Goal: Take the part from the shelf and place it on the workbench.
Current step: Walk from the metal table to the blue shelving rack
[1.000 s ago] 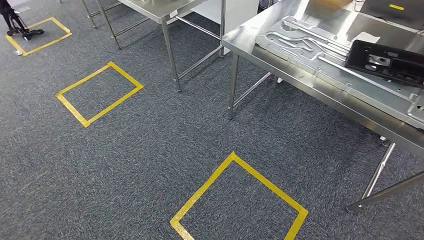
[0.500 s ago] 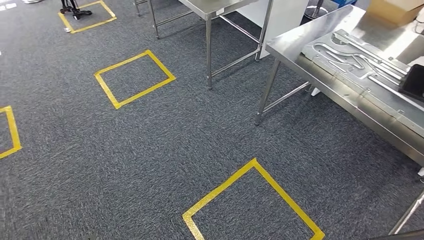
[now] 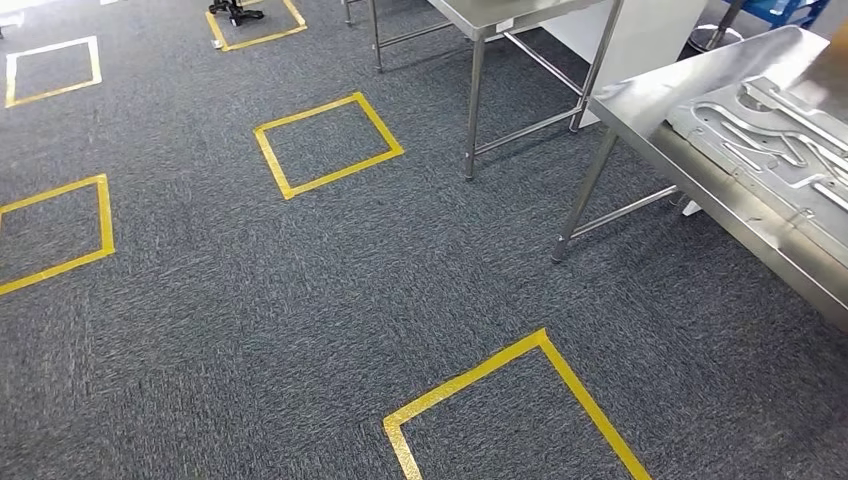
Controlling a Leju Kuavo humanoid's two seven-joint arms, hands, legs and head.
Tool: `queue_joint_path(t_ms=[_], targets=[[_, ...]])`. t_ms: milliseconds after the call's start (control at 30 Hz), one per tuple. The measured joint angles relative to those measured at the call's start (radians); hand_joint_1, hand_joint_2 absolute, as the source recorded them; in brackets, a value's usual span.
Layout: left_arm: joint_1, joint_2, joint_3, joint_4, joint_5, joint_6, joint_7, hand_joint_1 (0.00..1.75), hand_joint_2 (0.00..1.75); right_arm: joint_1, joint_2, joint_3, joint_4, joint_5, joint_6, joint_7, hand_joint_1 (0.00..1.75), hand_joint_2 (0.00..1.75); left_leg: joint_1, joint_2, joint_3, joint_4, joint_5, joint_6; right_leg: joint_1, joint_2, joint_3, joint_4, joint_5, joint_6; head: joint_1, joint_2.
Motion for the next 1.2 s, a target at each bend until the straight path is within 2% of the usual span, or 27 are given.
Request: queue_joint_path(t_ms=[33,67,100,167,233,300,333,367,400,433,467,533,600,667,700,733,800,833,867,900,933,967,1000,1067,1100,1167,1200], targets=[[-0.001,0.000,0.000,0.000,0.004,0.000,0.002,0.00,0.00,0.000,0.001,-0.002,0.000,-0.002,-0.001,-0.005,0.00,0.00,-0.003,0.018,0.030,-0.056,0.017,0.006,0.002,-0.010,0.003,0.001,-0.002,0.004,0.001,0.000],[-0.001,0.000,0.000,0.000,0.012,0.000,0.006,0.00,0.00,-0.001,0.002,-0.005,0.000,-0.007,-0.002,-0.013,0.00,0.00,-0.007,0.031,0.044,-0.086,0.023,0.011,0.004,-0.019,0.005,0.002,-0.005,0.009,0.002,0.000],[0.000,-0.001,0.001,0.000,0.023,0.000,0.015,0.00,0.00,-0.002,0.004,-0.009,0.000,-0.013,-0.004,-0.022,0.00,0.00,-0.009,0.030,0.044,-0.093,0.022,0.016,0.006,-0.028,0.008,0.002,-0.006,0.014,0.003,0.000],[0.007,0.000,0.009,0.000,0.048,-0.001,0.040,0.00,0.00,-0.005,0.009,-0.021,0.000,-0.026,-0.008,-0.032,0.00,0.00,-0.007,0.008,0.042,-0.098,0.027,0.024,0.004,-0.036,0.013,0.001,-0.009,0.024,0.004,0.000],[0.015,0.001,0.018,0.000,0.061,-0.004,0.068,0.00,0.00,-0.005,0.012,-0.034,0.000,-0.032,-0.009,-0.020,0.00,0.00,-0.001,-0.012,0.046,-0.107,0.037,0.037,0.000,0.007,0.001,0.036,-0.041,0.035,0.007,0.000],[0.016,0.002,0.021,0.000,0.063,-0.008,0.086,0.00,0.00,-0.002,0.014,-0.045,0.001,-0.032,-0.008,0.005,0.00,0.00,0.001,-0.034,0.042,-0.110,0.044,0.045,-0.005,0.062,-0.052,0.149,-0.108,0.040,0.011,0.000],[0.017,0.002,0.022,0.000,0.061,-0.008,0.090,0.00,0.00,0.000,0.015,-0.049,0.002,-0.032,-0.006,0.016,0.00,0.00,0.000,-0.046,0.039,-0.110,0.045,0.047,-0.006,0.073,-0.086,0.216,-0.137,0.042,0.012,0.000],[0.017,0.002,0.022,0.000,0.057,-0.008,0.090,0.00,0.00,0.001,0.016,-0.053,0.002,-0.031,-0.005,0.026,0.00,0.00,-0.001,-0.059,0.037,-0.109,0.046,0.048,-0.007,0.077,-0.111,0.266,-0.149,0.042,0.012,0.000],[0.018,-0.001,0.022,0.000,0.053,-0.007,0.087,0.00,0.00,0.001,0.016,-0.057,0.003,-0.031,-0.003,0.033,0.00,0.00,-0.001,-0.072,0.037,-0.108,0.046,0.047,-0.007,0.079,-0.121,0.279,-0.139,0.043,0.012,0.000],[0.019,-0.004,0.022,0.000,0.048,-0.005,0.081,0.00,0.00,0.001,0.016,-0.061,0.004,-0.031,-0.001,0.040,0.00,0.00,-0.001,-0.087,0.038,-0.106,0.045,0.046,-0.008,0.081,-0.112,0.253,-0.109,0.042,0.012,0.000],[0.020,-0.008,0.022,0.000,0.044,-0.003,0.073,0.00,0.00,0.001,0.016,-0.064,0.004,-0.031,0.003,0.044,0.00,0.00,-0.001,-0.101,0.038,-0.104,0.045,0.045,-0.010,0.090,-0.087,0.194,-0.067,0.041,0.012,0.000],[0.019,-0.016,0.021,0.000,0.040,0.001,0.056,0.00,0.00,0.002,0.013,-0.069,0.004,-0.026,0.012,0.047,0.00,0.00,-0.001,-0.126,0.034,-0.096,0.042,0.037,-0.014,0.142,-0.034,0.068,-0.009,0.035,0.012,0.000],[0.017,-0.021,0.021,0.000,0.037,0.003,0.040,0.00,0.00,0.002,0.011,-0.072,0.004,-0.016,0.015,0.041,0.00,0.00,0.002,-0.147,0.024,-0.091,0.043,0.024,-0.013,0.176,-0.017,0.020,-0.001,0.029,0.012,0.000],[0.020,-0.024,0.021,0.000,0.034,0.004,0.029,0.00,0.00,0.002,0.011,-0.073,0.004,-0.002,0.012,0.026,0.00,0.00,0.005,-0.167,0.017,-0.093,0.047,0.008,-0.012,0.156,-0.015,0.012,0.002,0.020,0.013,0.000],[0.023,-0.025,0.021,0.000,0.033,0.004,0.026,0.00,0.00,0.002,0.011,-0.073,0.004,0.004,0.009,0.016,0.00,0.00,0.004,-0.157,0.013,-0.086,0.042,0.003,-0.013,0.143,-0.011,0.007,0.005,0.013,0.012,0.000],[0.024,-0.026,0.021,0.000,0.032,0.004,0.024,0.00,0.00,0.003,0.012,-0.073,0.004,0.009,0.006,0.008,0.00,0.00,0.003,-0.134,0.003,-0.064,0.028,-0.002,-0.014,0.129,-0.008,0.001,0.007,0.005,0.009,0.000],[0.024,-0.027,0.021,0.000,0.032,0.004,0.023,0.00,0.00,0.006,0.012,-0.073,0.004,0.015,0.001,-0.003,0.00,0.00,0.002,-0.073,-0.046,0.042,-0.033,-0.010,-0.012,0.098,-0.004,-0.005,0.008,-0.006,0.004,0.000],[0.023,-0.027,0.021,0.000,0.032,0.004,0.023,0.00,0.00,0.008,0.012,-0.073,0.004,0.018,-0.001,-0.005,0.00,0.00,0.003,-0.057,-0.079,0.111,-0.065,-0.013,-0.009,0.082,-0.004,-0.005,0.007,-0.009,0.002,0.000],[0.023,-0.027,0.021,0.000,0.032,0.003,0.024,0.00,0.00,0.009,0.012,-0.073,0.004,0.021,-0.003,-0.005,0.00,0.00,0.005,-0.051,-0.105,0.167,-0.085,-0.016,-0.007,0.067,-0.004,-0.004,0.005,-0.010,0.001,0.000],[0.024,-0.027,0.021,0.000,0.031,0.003,0.026,0.00,0.00,0.009,0.011,-0.073,0.004,0.025,-0.006,-0.004,0.00,0.00,0.006,-0.048,-0.114,0.190,-0.087,-0.018,-0.005,0.052,-0.004,-0.004,0.004,-0.011,0.001,0.000],[0.027,-0.027,0.021,0.000,0.030,0.003,0.030,0.00,0.00,0.009,0.011,-0.073,0.004,0.030,-0.008,0.000,0.00,0.00,0.007,-0.044,-0.103,0.173,-0.070,-0.019,-0.004,0.038,-0.003,-0.004,0.002,-0.010,0.001,0.000],[0.029,-0.027,0.021,0.000,0.029,0.002,0.035,0.00,0.00,0.008,0.011,-0.073,0.004,0.035,-0.011,0.006,0.00,0.00,0.007,-0.037,-0.071,0.117,-0.039,-0.018,-0.003,0.025,0.000,-0.004,0.001,-0.009,0.001,0.000],[0.030,-0.027,0.021,0.000,0.028,0.002,0.039,0.00,0.00,0.007,0.011,-0.073,0.004,0.039,-0.013,0.014,0.00,0.00,0.007,-0.018,-0.029,0.042,-0.008,-0.015,-0.002,0.013,0.003,-0.003,-0.002,-0.006,0.001,0.000],[0.029,-0.027,0.020,0.000,0.023,0.002,0.046,0.00,0.00,0.007,0.012,-0.073,0.004,0.045,-0.017,0.032,0.00,0.00,0.000,0.016,0.032,-0.071,0.028,-0.002,0.002,-0.007,0.009,-0.001,-0.008,0.002,0.001,0.000],[0.029,-0.027,0.020,0.000,0.020,0.002,0.048,0.00,0.00,0.006,0.012,-0.073,0.004,0.047,-0.020,0.040,0.00,0.00,-0.003,0.023,0.041,-0.091,0.030,0.004,0.003,-0.015,0.011,0.000,-0.010,0.007,0.002,0.000],[0.032,-0.027,0.020,0.000,0.015,0.001,0.051,0.00,0.00,0.003,0.012,-0.074,0.004,0.048,-0.024,0.050,0.00,0.00,-0.006,0.005,0.038,-0.096,0.033,0.017,0.003,-0.030,0.015,0.000,-0.013,0.017,0.004,0.000],[0.034,-0.027,0.020,0.000,0.014,0.001,0.052,0.00,0.00,0.002,0.012,-0.074,0.004,0.048,-0.025,0.054,0.00,0.00,-0.004,-0.004,0.040,-0.100,0.036,0.022,0.002,-0.026,0.016,0.003,-0.018,0.023,0.005,0.000]])
